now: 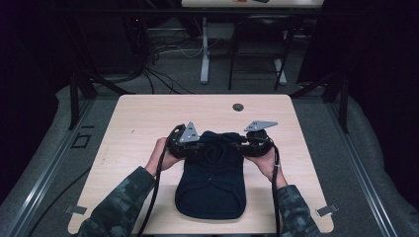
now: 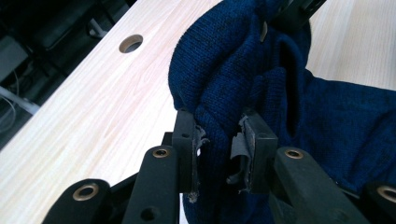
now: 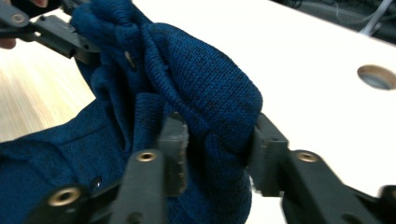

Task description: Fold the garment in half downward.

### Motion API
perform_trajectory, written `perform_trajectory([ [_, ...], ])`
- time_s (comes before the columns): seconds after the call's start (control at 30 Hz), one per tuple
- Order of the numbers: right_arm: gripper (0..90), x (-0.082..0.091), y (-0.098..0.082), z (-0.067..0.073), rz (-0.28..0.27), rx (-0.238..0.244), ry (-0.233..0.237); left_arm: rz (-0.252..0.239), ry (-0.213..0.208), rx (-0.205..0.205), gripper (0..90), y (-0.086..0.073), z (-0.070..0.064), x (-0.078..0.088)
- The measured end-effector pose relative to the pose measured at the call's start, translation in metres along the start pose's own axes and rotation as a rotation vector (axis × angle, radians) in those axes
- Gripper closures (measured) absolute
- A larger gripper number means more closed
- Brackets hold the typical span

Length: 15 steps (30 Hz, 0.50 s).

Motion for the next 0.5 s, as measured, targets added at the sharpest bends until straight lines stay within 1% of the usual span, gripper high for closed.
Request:
perform_trajectory([
  [0.07,67.5,0.001,0.001,0.004,-0.001,0.029,-0.006,0.005,-0.011,0.027,68.2,-0.003,0.002,0.0],
  [0.1,68.6,0.002,0.001,0.006,-0.002,0.047,-0.016,0.011,-0.025,0.04,66.4,-0.004,0.002,0.0],
  [0.13,69.2,0.002,0.002,0.009,-0.001,0.06,-0.019,0.018,-0.029,0.048,63.6,-0.005,0.003,0.0],
  [0.2,69.5,0.003,0.003,0.012,-0.002,0.08,-0.022,0.031,-0.042,0.068,53.4,-0.007,0.004,0.001],
  [0.27,69.5,0.003,0.003,0.015,-0.002,0.096,-0.021,0.027,-0.037,0.099,42.4,-0.007,0.008,0.002],
  [0.3,69.5,0.004,0.003,0.016,-0.004,0.101,-0.022,0.026,-0.046,0.114,38.0,-0.007,0.009,0.002],
  [0.33,69.3,0.004,0.003,0.018,-0.006,0.106,-0.018,0.026,-0.044,0.125,33.0,-0.007,0.01,0.003],
  [0.37,69.2,0.004,0.003,0.019,-0.012,0.103,-0.017,0.034,-0.05,0.128,33.1,-0.008,0.011,0.002],
  [0.47,68.8,0.006,0.002,0.02,-0.004,0.109,-0.015,0.049,-0.051,0.108,34.7,-0.008,0.009,0.001],
  [0.5,68.1,0.007,0.002,0.021,-0.003,0.113,-0.008,0.049,-0.049,0.104,43.7,-0.007,0.008,0.0],
])
Point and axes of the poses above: each handheld gripper's, and its own axes: x roughly backward along the jaws, y roughly out of its top, z roughly to its left, the point moved 8 cm from there along -x, roughly forward along the jaws, and after that the axes turned 6 degrees about z, right-handed, at the moved point
